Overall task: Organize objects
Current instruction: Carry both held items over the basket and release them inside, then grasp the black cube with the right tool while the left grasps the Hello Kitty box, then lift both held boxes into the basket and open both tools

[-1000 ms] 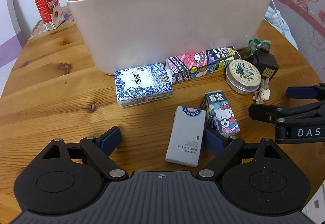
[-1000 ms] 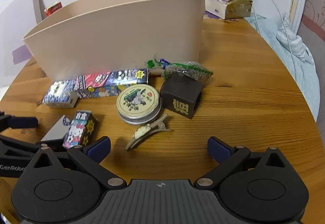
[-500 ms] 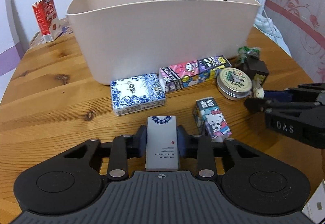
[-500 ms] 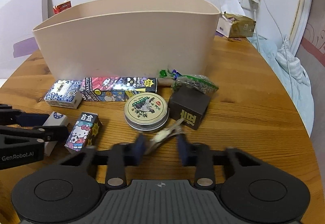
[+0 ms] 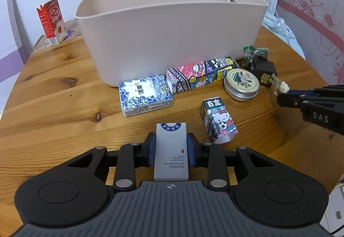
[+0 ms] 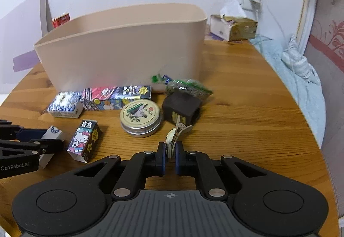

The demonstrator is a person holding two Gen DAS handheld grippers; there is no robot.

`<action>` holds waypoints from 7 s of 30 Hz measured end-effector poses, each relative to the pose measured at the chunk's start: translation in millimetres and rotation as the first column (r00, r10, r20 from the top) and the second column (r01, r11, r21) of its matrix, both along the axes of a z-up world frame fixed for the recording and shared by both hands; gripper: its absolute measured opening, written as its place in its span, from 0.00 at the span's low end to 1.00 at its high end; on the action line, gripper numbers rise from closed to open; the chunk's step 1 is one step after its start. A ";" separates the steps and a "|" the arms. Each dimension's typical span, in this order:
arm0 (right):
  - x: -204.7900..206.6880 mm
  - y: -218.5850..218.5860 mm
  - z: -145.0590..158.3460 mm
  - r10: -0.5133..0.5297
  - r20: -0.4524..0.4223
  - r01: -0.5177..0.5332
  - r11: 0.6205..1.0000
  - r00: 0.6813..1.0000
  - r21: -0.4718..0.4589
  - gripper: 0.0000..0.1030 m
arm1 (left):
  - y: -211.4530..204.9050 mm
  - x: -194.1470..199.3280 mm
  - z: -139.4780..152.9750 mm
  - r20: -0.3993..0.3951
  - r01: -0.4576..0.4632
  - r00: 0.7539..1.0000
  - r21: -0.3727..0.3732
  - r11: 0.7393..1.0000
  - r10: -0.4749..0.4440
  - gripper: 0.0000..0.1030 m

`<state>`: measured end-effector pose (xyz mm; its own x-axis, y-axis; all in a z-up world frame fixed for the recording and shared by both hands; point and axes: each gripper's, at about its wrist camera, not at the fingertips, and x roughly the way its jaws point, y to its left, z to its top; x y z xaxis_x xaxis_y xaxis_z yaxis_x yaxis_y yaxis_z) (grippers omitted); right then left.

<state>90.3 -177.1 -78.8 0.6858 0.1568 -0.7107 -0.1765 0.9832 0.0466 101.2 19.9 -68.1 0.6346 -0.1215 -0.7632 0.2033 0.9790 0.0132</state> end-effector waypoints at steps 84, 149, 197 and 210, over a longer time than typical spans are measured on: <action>50.2 -35.0 74.1 0.084 0.081 -0.083 0.996 0.993 -0.019 0.93 | -33.3 46.4 88.0 0.117 -0.206 0.970 -0.058 0.977 0.212 0.86; 19.6 -15.8 82.1 0.178 0.169 -0.181 0.984 0.969 -0.002 0.29 | -6.4 21.7 90.8 0.106 -0.178 0.976 -0.101 0.979 0.188 0.22; 132.3 30.8 72.1 0.169 0.114 -0.163 0.985 0.979 -0.062 0.68 | -1.9 164.5 62.6 0.025 -0.208 0.977 -0.064 0.976 0.210 0.69; 83.9 -2.1 101.1 0.129 0.211 -0.120 0.991 0.969 -0.052 1.00 | 6.7 102.7 96.0 0.144 -0.220 0.963 -0.074 0.973 0.229 0.88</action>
